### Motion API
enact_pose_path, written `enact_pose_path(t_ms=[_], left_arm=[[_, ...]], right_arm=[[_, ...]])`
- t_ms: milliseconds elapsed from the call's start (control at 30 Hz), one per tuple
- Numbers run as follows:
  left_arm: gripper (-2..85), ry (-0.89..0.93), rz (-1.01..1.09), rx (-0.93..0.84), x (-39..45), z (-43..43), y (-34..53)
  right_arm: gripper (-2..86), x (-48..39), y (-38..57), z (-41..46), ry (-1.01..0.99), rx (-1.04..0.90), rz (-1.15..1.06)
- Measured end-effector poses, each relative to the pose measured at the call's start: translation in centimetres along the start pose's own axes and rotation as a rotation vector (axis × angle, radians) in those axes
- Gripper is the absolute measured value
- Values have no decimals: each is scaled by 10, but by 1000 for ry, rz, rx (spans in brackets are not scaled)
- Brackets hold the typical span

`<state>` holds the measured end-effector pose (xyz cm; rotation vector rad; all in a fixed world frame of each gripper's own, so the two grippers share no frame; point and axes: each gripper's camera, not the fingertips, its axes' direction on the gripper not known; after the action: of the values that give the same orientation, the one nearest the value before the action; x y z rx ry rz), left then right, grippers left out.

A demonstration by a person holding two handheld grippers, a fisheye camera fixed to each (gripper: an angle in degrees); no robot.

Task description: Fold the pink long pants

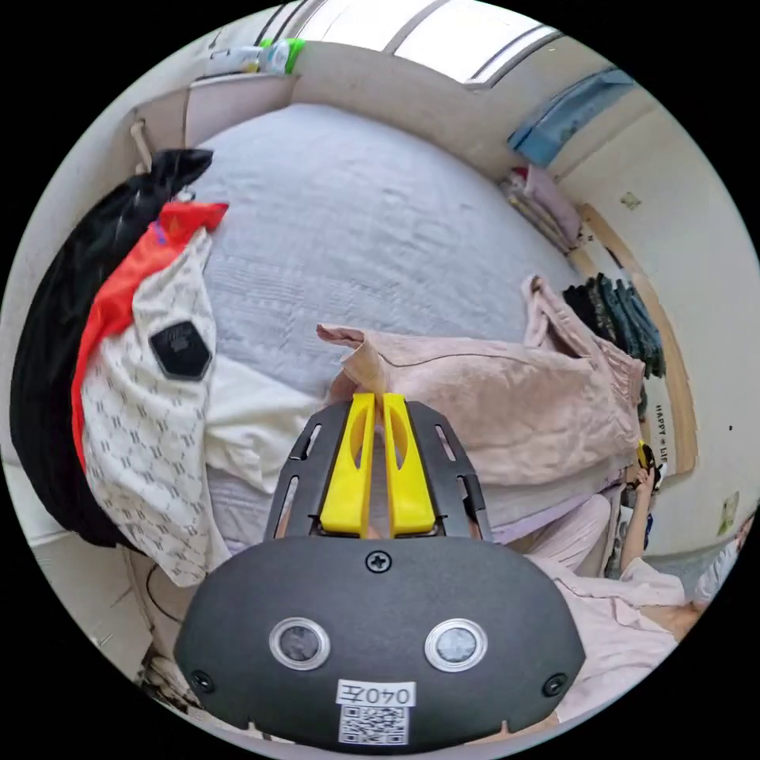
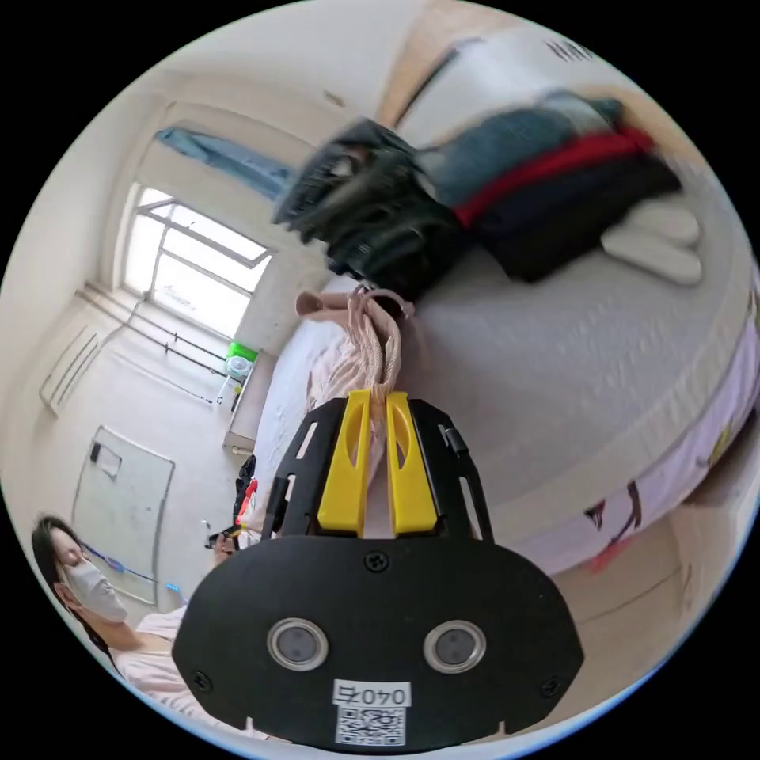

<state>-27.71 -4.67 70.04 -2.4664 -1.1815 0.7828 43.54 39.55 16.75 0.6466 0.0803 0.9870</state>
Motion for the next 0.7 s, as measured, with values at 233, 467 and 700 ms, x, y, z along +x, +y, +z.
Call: enact_pose_path(t_ms=[233,467,700], left_arm=[[-10,136,-170,129,-49,13,24],[-12,241,-29,43,-58,-23,23],[-10,50,-180,197,-111,-51,59]], right_arm=[[23,64,-3,-15,35,-56,173],[33,36,-63,-60,85,-62,105],[90,47,-95,-59,276,-183,156]])
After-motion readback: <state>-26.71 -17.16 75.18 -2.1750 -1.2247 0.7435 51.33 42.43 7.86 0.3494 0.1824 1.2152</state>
